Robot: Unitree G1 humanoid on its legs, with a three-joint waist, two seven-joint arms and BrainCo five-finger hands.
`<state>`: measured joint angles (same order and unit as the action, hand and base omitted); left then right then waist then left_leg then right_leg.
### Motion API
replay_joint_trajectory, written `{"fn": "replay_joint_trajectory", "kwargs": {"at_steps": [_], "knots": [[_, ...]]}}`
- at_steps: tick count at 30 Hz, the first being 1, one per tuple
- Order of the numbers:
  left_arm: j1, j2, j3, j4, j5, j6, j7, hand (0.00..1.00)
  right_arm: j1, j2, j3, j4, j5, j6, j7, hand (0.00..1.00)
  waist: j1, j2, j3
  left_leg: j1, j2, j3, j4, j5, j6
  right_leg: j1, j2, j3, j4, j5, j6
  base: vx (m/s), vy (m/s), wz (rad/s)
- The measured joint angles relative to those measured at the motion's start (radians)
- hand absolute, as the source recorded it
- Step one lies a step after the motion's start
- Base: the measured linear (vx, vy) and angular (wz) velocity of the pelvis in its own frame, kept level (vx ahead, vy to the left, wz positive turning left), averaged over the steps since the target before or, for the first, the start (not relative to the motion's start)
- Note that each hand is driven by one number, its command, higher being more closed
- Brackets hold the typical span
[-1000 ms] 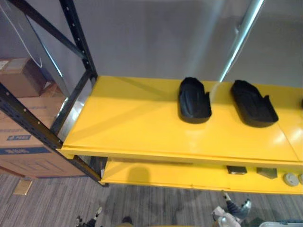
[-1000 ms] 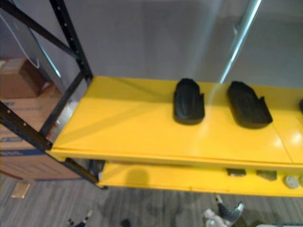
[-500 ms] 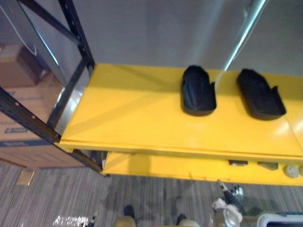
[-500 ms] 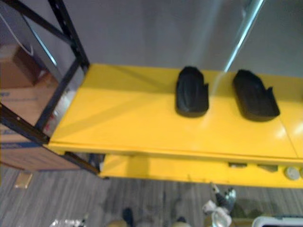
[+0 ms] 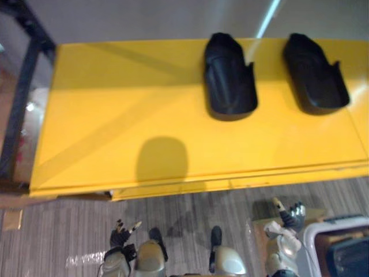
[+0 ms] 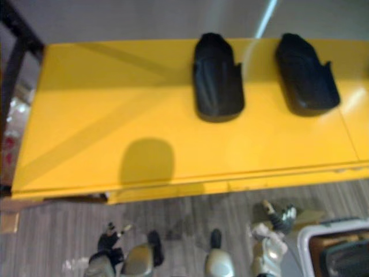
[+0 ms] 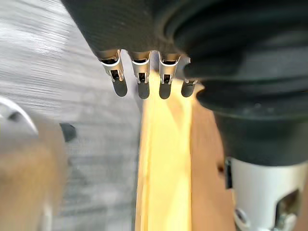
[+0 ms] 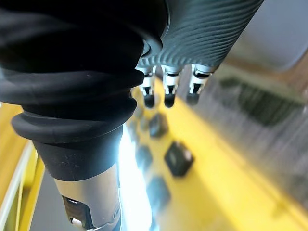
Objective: Walk over and take plastic housings, then place them on the shelf
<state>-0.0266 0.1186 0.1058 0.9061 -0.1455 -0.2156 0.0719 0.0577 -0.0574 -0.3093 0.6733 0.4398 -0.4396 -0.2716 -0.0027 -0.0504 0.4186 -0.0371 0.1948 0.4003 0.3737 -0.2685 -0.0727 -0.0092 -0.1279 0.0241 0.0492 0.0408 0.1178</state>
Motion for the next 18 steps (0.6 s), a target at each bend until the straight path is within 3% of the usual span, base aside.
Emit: {"fn": "replay_joint_trajectory", "kwargs": {"at_steps": [4, 10, 14, 18], "knots": [[-0.071, 0.011, -0.056, -0.009, 0.0, 0.008, -0.002, 0.0, 0.054, 0.003, 0.011, 0.001, 0.019, 0.0, 0.012, 0.0, -0.022, -0.002, 0.012, -0.016, 0.002, 0.026, 0.023, -0.014, 0.004, -0.041, 0.0, 0.027, 0.003, 0.02, 0.007, -0.05, 0.05, -0.4], [-0.089, 0.008, -0.165, -0.022, 0.044, 0.059, -0.008, 0.0, 0.08, 0.012, 0.018, 0.004, 0.018, -0.028, 0.061, 0.0, -0.066, -0.003, 0.014, -0.017, 0.016, 0.029, 0.043, -0.015, 0.003, -0.044, 0.01, 0.032, 0.0, 0.022, 0.007, -0.05, -0.019, -0.09], [-0.089, -0.006, -0.199, -0.022, 0.068, 0.09, -0.01, 0.0, 0.082, 0.013, 0.027, 0.004, 0.017, -0.057, 0.059, 0.0, -0.066, -0.002, 0.014, -0.017, 0.023, 0.034, 0.053, -0.023, -0.01, -0.046, 0.015, 0.032, -0.013, 0.021, 0.008, -0.09, -0.033, -0.17], [-0.076, -0.011, -0.248, -0.019, 0.135, 0.111, -0.037, 0.0, 0.104, 0.013, 0.036, 0.001, -0.012, -0.065, 0.016, 0.0, -0.072, 0.016, -0.003, -0.025, 0.029, 0.034, 0.05, -0.023, -0.016, -0.061, 0.022, 0.037, -0.01, 0.023, 0.012, -0.1, -0.029, -0.09]]}}
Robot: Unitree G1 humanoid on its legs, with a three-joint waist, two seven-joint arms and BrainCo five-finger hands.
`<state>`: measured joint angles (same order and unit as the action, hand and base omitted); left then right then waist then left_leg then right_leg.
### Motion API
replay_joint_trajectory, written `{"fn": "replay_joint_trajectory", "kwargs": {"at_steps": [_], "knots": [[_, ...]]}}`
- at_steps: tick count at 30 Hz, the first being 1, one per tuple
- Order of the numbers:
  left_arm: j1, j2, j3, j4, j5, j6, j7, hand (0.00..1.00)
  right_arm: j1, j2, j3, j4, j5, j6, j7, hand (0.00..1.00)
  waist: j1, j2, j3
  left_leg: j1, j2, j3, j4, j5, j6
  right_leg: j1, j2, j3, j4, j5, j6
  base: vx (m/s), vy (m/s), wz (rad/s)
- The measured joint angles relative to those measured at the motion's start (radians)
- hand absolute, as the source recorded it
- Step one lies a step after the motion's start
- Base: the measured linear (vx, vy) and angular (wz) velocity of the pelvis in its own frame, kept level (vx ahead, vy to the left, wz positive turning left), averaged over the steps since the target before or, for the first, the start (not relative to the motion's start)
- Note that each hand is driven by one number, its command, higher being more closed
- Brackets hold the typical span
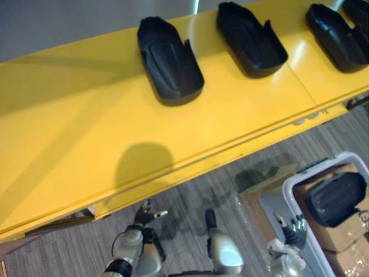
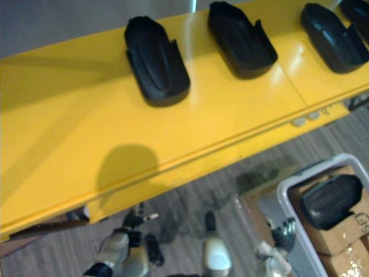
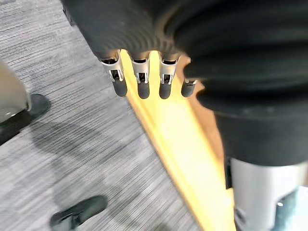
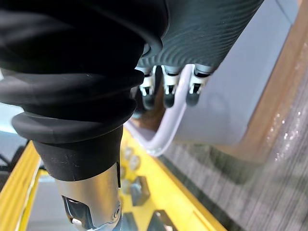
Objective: Walk over and take plastic housings, then place them on the shelf
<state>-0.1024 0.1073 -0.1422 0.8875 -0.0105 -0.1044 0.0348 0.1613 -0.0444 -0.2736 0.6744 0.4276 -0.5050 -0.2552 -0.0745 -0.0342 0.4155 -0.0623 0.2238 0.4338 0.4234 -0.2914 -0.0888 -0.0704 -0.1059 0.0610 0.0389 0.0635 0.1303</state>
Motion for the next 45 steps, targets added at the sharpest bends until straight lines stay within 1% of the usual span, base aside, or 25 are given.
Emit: {"fn": "replay_joint_trajectory", "kwargs": {"at_steps": [1, 3, 5, 7, 9, 12, 13, 16, 20, 23, 25, 26, 27, 28, 29, 30, 33, 35, 36, 37, 39, 40, 42, 44, 45], "knots": [[0.008, 0.0, -0.007, 0.0, 0.022, 0.001, -0.007, 0.0, 0.007, 0.0, 0.0, 0.0, -0.001, 0.0, -0.007, 0.0, -0.002, 0.004, -0.008, 0.0, 0.0, 0.001, -0.002, 0.001, -0.001, -0.001, 0.0, 0.001, -0.001, 0.0, 0.0, -0.05, -0.009, -0.05], [0.036, 0.002, -0.039, 0.017, 0.068, 0.004, -0.02, 0.0, 0.039, 0.0, -0.001, 0.0, -0.006, 0.0, -0.029, 0.0, -0.019, 0.012, -0.055, 0.008, -0.002, 0.011, -0.017, 0.004, -0.006, -0.004, 0.001, 0.009, -0.004, 0.001, 0.001, -0.01, 0.001, -0.09], [0.047, 0.003, -0.067, 0.057, 0.069, 0.008, -0.031, 0.0, 0.065, -0.001, -0.011, 0.004, -0.009, -0.006, -0.037, 0.0, -0.028, 0.018, -0.094, 0.022, -0.007, 0.019, -0.035, 0.008, -0.01, -0.002, 0.002, 0.021, -0.009, 0.009, 0.009, 0.05, 0.016, -0.12], [0.046, 0.003, -0.096, 0.074, 0.069, 0.012, -0.046, 0.0, 0.08, 0.0, -0.048, 0.026, -0.008, -0.028, -0.045, 0.0, -0.036, 0.024, -0.117, 0.038, -0.008, 0.029, -0.047, 0.01, -0.013, 0.006, 0.002, 0.025, -0.012, 0.009, 0.009, 0.06, 0.029, -0.14], [0.043, 0.003, -0.124, 0.075, 0.072, 0.014, -0.06, 0.0, 0.081, 0.001, -0.102, 0.055, 0.013, -0.071, -0.047, 0.0, -0.052, 0.029, -0.128, 0.079, -0.009, 0.053, -0.066, 0.013, -0.015, 0.028, 0.003, 0.037, -0.017, 0.009, 0.009, 0.07, 0.048, -0.23], [0.036, 0.003, -0.157, 0.076, 0.099, 0.023, -0.069, 0.0, 0.1, 0.006, -0.141, 0.063, 0.03, -0.095, -0.049, 0.0, -0.059, 0.029, -0.148, 0.123, -0.006, 0.101, -0.085, 0.013, -0.017, 0.036, 0.008, 0.071, -0.019, 0.01, 0.008, 0.03, 0.043, -0.38], [0.035, 0.003, -0.167, 0.077, 0.101, 0.029, -0.082, 0.0, 0.104, 0.009, -0.147, 0.068, 0.028, -0.109, -0.049, 0.0, -0.075, 0.027, -0.155, 0.143, -0.006, 0.123, -0.093, 0.012, -0.019, 0.038, 0.01, 0.087, -0.02, 0.011, 0.008, 0.01, 0.035, -0.39], [0.036, 0.002, -0.197, 0.08, 0.109, 0.05, -0.088, 0.0, 0.109, 0.02, -0.17, 0.1, 0.027, -0.11, -0.048, 0.0, -0.1, 0.024, -0.176, 0.167, -0.004, 0.157, -0.104, 0.008, -0.025, 0.039, 0.017, 0.114, -0.029, 0.017, 0.004, 0.0, 0.027, -0.32], [0.021, -0.006, -0.237, 0.108, 0.105, 0.05, -0.086, 0.0, 0.127, 0.027, -0.189, 0.129, 0.014, -0.11, -0.041, 0.0, -0.116, 0.029, -0.195, 0.171, -0.003, 0.176, -0.107, 0.008, -0.028, 0.038, 0.02, 0.131, -0.05, 0.031, 0.001, -0.01, 0.013, -0.18], [0.023, -0.01, -0.254, 0.108, 0.082, 0.049, -0.077, 0.0, 0.129, 0.028, -0.207, 0.13, -0.011, -0.11, -0.003, 0.0, -0.129, 0.035, -0.199, 0.171, -0.012, 0.162, -0.097, 0.008, -0.029, 0.036, 0.021, 0.135, -0.053, 0.033, 0.002, -0.02, 0.01, -0.04], [0.031, -0.012, -0.23, 0.106, 0.044, 0.047, -0.061, 0.0, 0.107, 0.027, -0.197, 0.133, -0.017, -0.11, 0.019, 0.0, -0.114, 0.029, -0.197, 0.144, -0.023, 0.014, -0.048, 0.002, -0.015, 0.034, 0.031, 0.157, -0.05, 0.035, 0.004, -0.04, 0.016, -0.32], [0.048, -0.014, -0.188, 0.102, 0.011, 0.041, -0.042, 0.0, 0.076, 0.017, -0.178, 0.134, -0.022, -0.11, 0.03, 0.0, -0.095, 0.027, -0.196, 0.114, -0.029, -0.096, 0.0, -0.018, 0.017, 0.029, 0.044, 0.187, -0.048, 0.036, 0.001, -0.06, 0.072, -0.68], [0.065, -0.013, -0.141, 0.084, 0.003, 0.04, -0.032, 0.0, 0.04, 0.002, -0.147, 0.129, -0.021, -0.11, 0.044, 0.0, -0.071, 0.022, -0.193, 0.092, -0.034, -0.176, 0.039, -0.042, 0.023, 0.018, 0.054, 0.214, -0.048, 0.041, 0.0, -0.08, 0.111, -0.7], [0.074, -0.011, -0.124, 0.07, -0.014, 0.039, -0.027, 0.0, 0.018, -0.007, -0.134, 0.122, -0.019, -0.11, 0.051, 0.0, -0.06, 0.02, -0.191, 0.091, -0.036, -0.203, 0.046, -0.057, 0.019, 0.015, 0.059, 0.223, -0.048, 0.044, -0.001, -0.12, 0.179, -0.56], [0.087, -0.005, -0.09, 0.054, -0.036, 0.035, -0.021, 0.0, -0.009, -0.023, -0.115, 0.105, -0.016, -0.11, 0.071, 0.0, -0.044, 0.032, -0.195, 0.09, -0.036, -0.228, 0.034, -0.095, 0.005, 0.0, 0.07, 0.226, -0.047, 0.051, -0.001, -0.16, 0.212, -0.28], [0.086, 0.009, -0.059, 0.053, -0.06, 0.025, -0.017, 0.0, -0.038, -0.028, -0.103, 0.078, -0.015, -0.11, 0.085, 0.0, -0.034, 0.032, -0.195, 0.076, -0.04, -0.227, 0.034, -0.12, -0.013, -0.017, 0.066, 0.229, -0.046, 0.061, 0.003, -0.17, 0.204, -0.23], [0.11, 0.053, 0.011, 0.072, -0.058, 0.006, -0.007, 0.0, -0.082, -0.035, -0.048, 0.002, -0.015, -0.108, 0.093, 0.0, 0.014, -0.001, -0.184, 0.049, -0.065, -0.209, 0.038, -0.12, -0.004, -0.053, 0.04, 0.223, -0.044, 0.073, -0.007, -0.12, 0.109, -0.13], [0.147, 0.068, 0.045, 0.087, -0.062, -0.005, 0.004, 0.0, -0.107, -0.044, -0.026, -0.003, -0.015, -0.105, 0.092, 0.0, 0.029, -0.002, -0.184, 0.041, -0.067, -0.217, 0.038, -0.121, -0.003, -0.059, 0.037, 0.21, -0.04, 0.072, -0.006, 0.02, 0.052, 0.09], [0.146, 0.068, 0.06, 0.088, -0.059, -0.024, 0.014, 0.0, -0.121, -0.06, -0.006, -0.006, -0.014, -0.102, 0.082, 0.0, 0.035, 0.0, -0.177, 0.036, -0.067, -0.222, 0.038, -0.122, -0.003, -0.063, 0.038, 0.205, -0.039, 0.07, -0.003, 0.05, 0.023, 0.07], [0.142, 0.069, 0.061, 0.088, -0.059, -0.037, 0.02, 0.0, -0.134, -0.072, 0.006, -0.007, -0.015, -0.095, 0.079, 0.0, 0.04, 0.007, -0.171, 0.028, -0.067, -0.228, 0.042, -0.123, -0.003, -0.069, 0.038, 0.2, -0.034, 0.069, -0.002, 0.07, 0.028, 0.14], [0.118, 0.062, 0.063, 0.087, -0.054, -0.079, 0.031, 0.0, -0.182, -0.113, 0.047, -0.038, -0.021, -0.06, 0.056, 0.0, 0.052, 0.03, -0.13, 0.016, -0.065, -0.239, 0.069, -0.133, 0.004, -0.082, 0.042, 0.193, -0.009, 0.065, 0.003, 0.05, 0.036, 0.07], [0.094, 0.044, 0.063, 0.084, -0.044, -0.107, 0.04, 0.0, -0.205, -0.14, 0.067, -0.058, -0.021, -0.04, 0.04, 0.0, 0.06, 0.051, -0.11, -0.015, -0.065, -0.262, 0.11, -0.142, 0.013, -0.114, 0.05, 0.194, 0.026, 0.06, 0.009, 0.02, 0.042, -0.07], [0.061, 0.034, 0.054, 0.063, -0.01, -0.149, 0.073, 0.0, -0.218, -0.145, 0.093, -0.11, -0.02, -0.015, 0.008, 0.0, 0.067, 0.064, -0.071, -0.041, -0.059, -0.293, 0.195, -0.144, 0.018, -0.142, 0.073, 0.187, 0.094, 0.059, 0.011, 0.02, 0.031, -0.32], [0.062, 0.04, 0.052, -0.005, -0.024, -0.158, 0.079, 0.0, -0.16, -0.124, 0.097, -0.184, -0.009, -0.029, -0.009, 0.0, 0.064, 0.065, -0.032, -0.039, -0.039, -0.303, 0.296, -0.166, 0.037, -0.132, 0.095, 0.191, 0.155, 0.058, 0.009, -0.04, 0.065, -0.64], [0.06, 0.047, 0.057, -0.056, -0.035, -0.164, 0.072, 0.0, -0.098, -0.106, 0.092, -0.225, -0.01, -0.054, -0.005, 0.0, 0.058, 0.07, -0.017, -0.021, -0.04, -0.318, 0.297, -0.212, 0.055, -0.131, 0.115, 0.187, 0.18, 0.058, 0.009, -0.11, 0.161, -0.94]]}}
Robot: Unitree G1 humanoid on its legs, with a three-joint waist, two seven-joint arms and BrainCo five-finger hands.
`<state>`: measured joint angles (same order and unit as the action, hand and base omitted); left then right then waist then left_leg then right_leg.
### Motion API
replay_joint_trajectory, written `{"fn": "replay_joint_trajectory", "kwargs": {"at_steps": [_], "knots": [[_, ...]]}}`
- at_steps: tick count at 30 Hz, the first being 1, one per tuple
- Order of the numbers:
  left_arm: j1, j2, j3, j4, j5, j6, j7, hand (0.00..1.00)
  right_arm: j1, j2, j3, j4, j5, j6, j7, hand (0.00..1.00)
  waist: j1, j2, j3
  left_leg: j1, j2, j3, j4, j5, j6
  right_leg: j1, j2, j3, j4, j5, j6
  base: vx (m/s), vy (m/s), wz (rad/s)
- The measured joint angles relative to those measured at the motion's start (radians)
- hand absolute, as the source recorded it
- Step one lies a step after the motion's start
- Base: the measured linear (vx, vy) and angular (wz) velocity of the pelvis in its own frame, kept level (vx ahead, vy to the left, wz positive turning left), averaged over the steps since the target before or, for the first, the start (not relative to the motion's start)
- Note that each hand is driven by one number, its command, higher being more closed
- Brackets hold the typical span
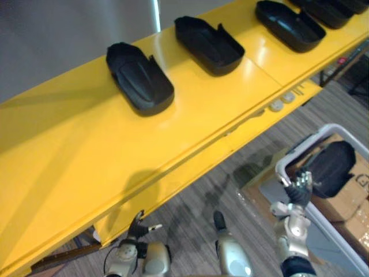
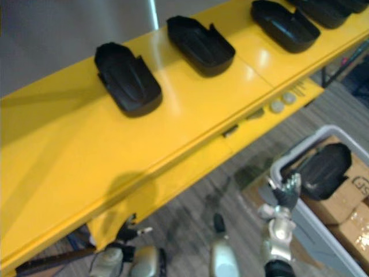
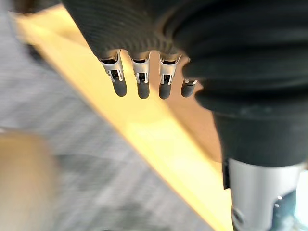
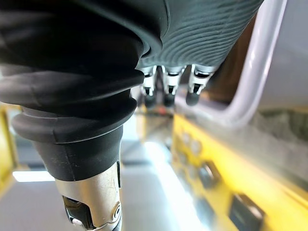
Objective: Walk over and take plastic housings, then place them on the shelf
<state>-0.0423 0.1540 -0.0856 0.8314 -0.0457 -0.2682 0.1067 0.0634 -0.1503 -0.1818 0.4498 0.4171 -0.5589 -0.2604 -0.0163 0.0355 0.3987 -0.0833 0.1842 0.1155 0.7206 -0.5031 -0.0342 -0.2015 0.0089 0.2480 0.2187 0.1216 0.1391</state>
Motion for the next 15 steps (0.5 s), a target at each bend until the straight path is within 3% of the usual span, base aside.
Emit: {"fn": "replay_joint_trajectory", "kwargs": {"at_steps": [2, 3, 4, 6, 9, 10, 12, 14, 15], "knots": [[0.002, 0.034, 0.041, -0.069, -0.025, 0.018, -0.014, 0.0, 0.096, 0.058, -0.003, -0.072, -0.014, -0.017, 0.035, 0.0, 0.01, -0.05, 0.032, 0.068, -0.009, 0.071, -0.003, -0.034, -0.01, -0.007, -0.004, -0.08, 0.004, 0.038, -0.025, -0.19, 0.162, -1.28], [0.006, 0.036, 0.06, -0.068, -0.032, 0.035, -0.017, 0.0, 0.114, 0.066, 0.004, -0.094, -0.034, -0.019, 0.05, 0.0, 0.009, -0.052, 0.033, 0.066, 0.002, 0.092, -0.008, -0.03, -0.004, -0.006, -0.011, -0.115, -0.027, 0.077, -0.046, -0.22, 0.064, -1.17], [0.011, 0.034, 0.088, -0.065, -0.056, 0.065, -0.027, 0.0, 0.146, 0.073, 0.015, -0.112, -0.06, -0.023, 0.069, 0.0, -0.003, -0.058, 0.031, 0.066, 0.004, 0.133, -0.023, -0.025, 0.017, -0.022, -0.023, -0.179, -0.005, 0.064, -0.073, -0.26, 0.078, -1.1], [0.033, 0.038, 0.135, -0.034, -0.074, 0.098, -0.039, 0.0, 0.156, 0.071, 0.016, -0.116, -0.127, -0.015, 0.067, 0.0, -0.002, -0.062, 0.032, 0.06, 0.022, 0.212, -0.055, -0.006, 0.05, -0.081, -0.054, -0.306, 0.242, -0.073, -0.107, -0.21, 0.087, -1.04], [0.127, 0.04, 0.161, 0.039, -0.099, 0.102, -0.04, 0.0, 0.116, 0.068, 0.02, -0.116, -0.179, 0.003, 0.023, 0.0, 0.007, -0.072, 0.023, 0.031, 0.035, 0.262, -0.079, 0.03, 0.057, -0.045, -0.124, -0.334, 0.357, -0.201, -0.11, -0.16, 0.024, -0.65], [0.15, 0.039, 0.168, 0.054, -0.111, 0.102, -0.042, 0.0, 0.104, 0.066, 0.02, -0.116, -0.179, 0.011, 0.013, 0.0, 0.008, -0.074, 0.022, 0.021, 0.035, 0.266, -0.084, 0.038, 0.057, -0.031, -0.14, -0.334, 0.351, -0.213, -0.114, -0.1, -0.06, -0.41], [0.242, 0.034, 0.219, 0.069, -0.135, 0.1, -0.047, 0.0, 0.057, 0.032, 0.015, -0.102, -0.178, 0.039, -0.029, 0.0, 0.038, -0.093, 0.011, -0.013, 0.042, 0.277, -0.081, 0.061, 0.036, 0.039, -0.193, -0.369, 0.246, -0.228, -0.106, -0.06, -0.102, -0.36], [0.267, 0.036, 0.264, 0.102, -0.146, 0.101, -0.045, 0.0, 0.014, 0.003, 0.011, -0.071, -0.177, 0.071, -0.055, 0.0, 0.064, -0.09, 0.011, -0.039, 0.04, 0.271, -0.095, 0.094, 0.017, 0.083, -0.19, -0.431, 0.094, -0.222, -0.038, -0.09, -0.175, -0.23], [0.279, 0.03, 0.281, 0.112, -0.146, 0.1, -0.043, 0.0, -0.017, -0.016, 0.009, -0.05, -0.177, 0.095, -0.067, 0.0, 0.068, -0.076, 0.01, -0.053, 0.037, 0.238, -0.115, 0.115, 0.007, 0.099, -0.173, -0.44, 0.022, -0.179, 0.008, -0.08, -0.212, -0.08]]}}
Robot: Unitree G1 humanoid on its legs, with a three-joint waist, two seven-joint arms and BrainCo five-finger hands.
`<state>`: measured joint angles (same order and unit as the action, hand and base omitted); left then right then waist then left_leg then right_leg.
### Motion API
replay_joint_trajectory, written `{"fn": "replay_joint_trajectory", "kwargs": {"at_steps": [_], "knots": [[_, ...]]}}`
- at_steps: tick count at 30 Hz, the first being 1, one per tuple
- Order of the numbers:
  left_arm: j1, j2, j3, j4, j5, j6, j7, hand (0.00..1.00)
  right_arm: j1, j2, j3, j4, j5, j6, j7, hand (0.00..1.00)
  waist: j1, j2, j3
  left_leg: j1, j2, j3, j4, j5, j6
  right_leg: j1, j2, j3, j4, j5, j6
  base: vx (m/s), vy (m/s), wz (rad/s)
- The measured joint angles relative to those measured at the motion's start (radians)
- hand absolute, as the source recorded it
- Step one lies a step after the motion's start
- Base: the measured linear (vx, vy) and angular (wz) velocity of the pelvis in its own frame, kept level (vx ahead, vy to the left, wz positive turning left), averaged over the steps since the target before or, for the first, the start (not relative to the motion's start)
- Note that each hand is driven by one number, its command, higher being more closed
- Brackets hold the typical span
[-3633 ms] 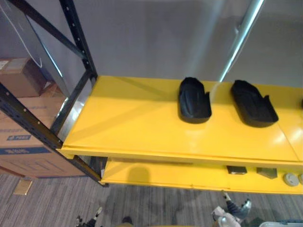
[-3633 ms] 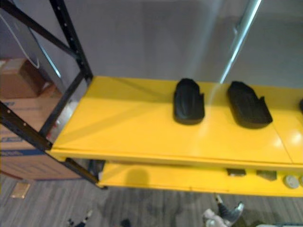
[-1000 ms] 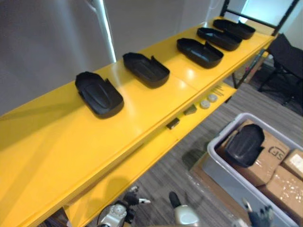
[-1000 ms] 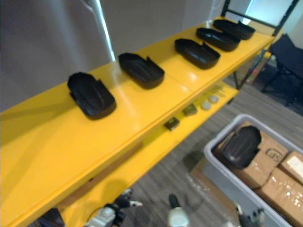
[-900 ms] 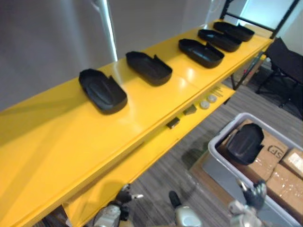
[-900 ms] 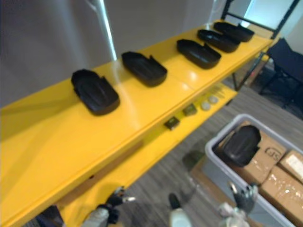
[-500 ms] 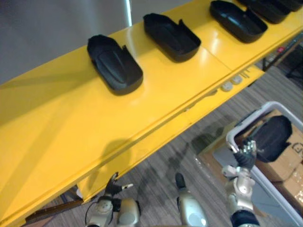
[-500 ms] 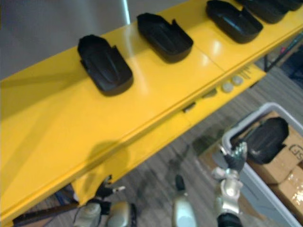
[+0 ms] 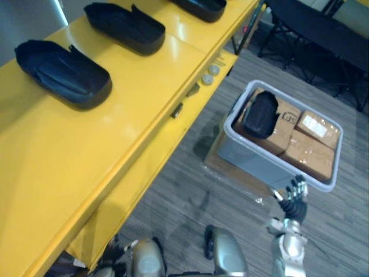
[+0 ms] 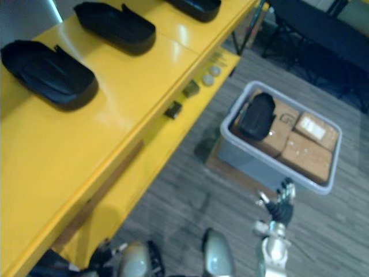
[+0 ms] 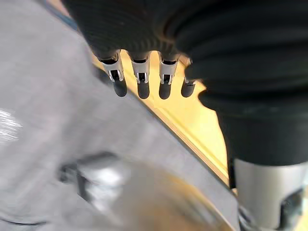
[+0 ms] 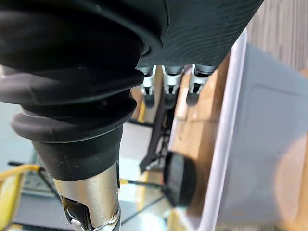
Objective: Walk over and take plastic housings, then place them on the shelf
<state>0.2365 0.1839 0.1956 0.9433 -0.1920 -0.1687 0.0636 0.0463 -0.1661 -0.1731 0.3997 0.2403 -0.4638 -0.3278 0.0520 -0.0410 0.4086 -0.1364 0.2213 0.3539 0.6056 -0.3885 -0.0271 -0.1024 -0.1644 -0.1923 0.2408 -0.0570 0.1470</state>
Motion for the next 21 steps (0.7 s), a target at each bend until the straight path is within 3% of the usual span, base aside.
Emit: {"fn": "replay_joint_trajectory", "kwargs": {"at_steps": [2, 4, 11, 15, 18, 21], "knots": [[0.027, -0.02, 0.002, 0.021, -0.001, -0.006, 0.0, 0.0, -0.031, -0.034, -0.005, 0.049, 0.001, 0.036, -0.007, 0.0, 0.005, 0.023, -0.01, -0.014, -0.029, -0.079, -0.063, 0.052, -0.016, 0.022, 0.024, -0.011, -0.108, 0.066, -0.014, -0.04, -0.16, 0.0], [0.049, -0.046, 0.011, 0.022, -0.005, -0.025, -0.001, 0.0, -0.029, -0.042, -0.022, 0.077, 0.001, 0.049, -0.024, 0.0, 0.005, 0.029, -0.014, -0.023, -0.04, -0.102, -0.107, 0.086, -0.025, 0.017, 0.028, -0.023, -0.136, 0.084, -0.021, -0.06, -0.148, 0.1], [0.027, -0.094, 0.018, 0.011, 0.019, -0.157, 0.002, 0.0, -0.011, -0.02, -0.077, 0.309, 0.18, 0.047, -0.015, 0.0, 0.008, 0.02, -0.012, -0.035, -0.081, -0.126, -0.184, 0.141, -0.035, 0.004, 0.024, -0.009, -0.223, 0.149, -0.032, -0.06, -0.045, -0.01], [-0.049, -0.094, -0.015, -0.069, 0.056, -0.226, 0.01, 0.0, 0.052, 0.054, -0.141, 0.446, 0.203, -0.009, 0.046, 0.0, -0.011, 0.017, -0.014, -0.003, -0.108, -0.128, -0.198, 0.143, -0.033, 0.04, 0.014, 0.008, -0.263, 0.185, -0.024, -0.01, 0.024, -0.12], [-0.134, -0.091, -0.03, -0.132, 0.055, -0.244, 0.011, 0.0, 0.074, 0.089, -0.2, 0.495, 0.262, -0.058, 0.089, 0.0, -0.029, 0.01, -0.02, 0.003, -0.112, -0.121, -0.198, 0.143, -0.033, 0.049, 0.01, 0.029, -0.286, 0.208, -0.025, -0.05, 0.035, -0.16], [-0.18, -0.086, -0.064, -0.147, 0.034, -0.241, 0.009, 0.0, 0.088, 0.104, -0.241, 0.537, 0.279, -0.066, 0.137, 0.0, -0.04, -0.005, -0.039, 0.035, -0.112, -0.096, -0.213, 0.142, -0.033, 0.069, 0.012, 0.043, -0.305, 0.213, -0.032, -0.07, -0.003, -0.22]]}}
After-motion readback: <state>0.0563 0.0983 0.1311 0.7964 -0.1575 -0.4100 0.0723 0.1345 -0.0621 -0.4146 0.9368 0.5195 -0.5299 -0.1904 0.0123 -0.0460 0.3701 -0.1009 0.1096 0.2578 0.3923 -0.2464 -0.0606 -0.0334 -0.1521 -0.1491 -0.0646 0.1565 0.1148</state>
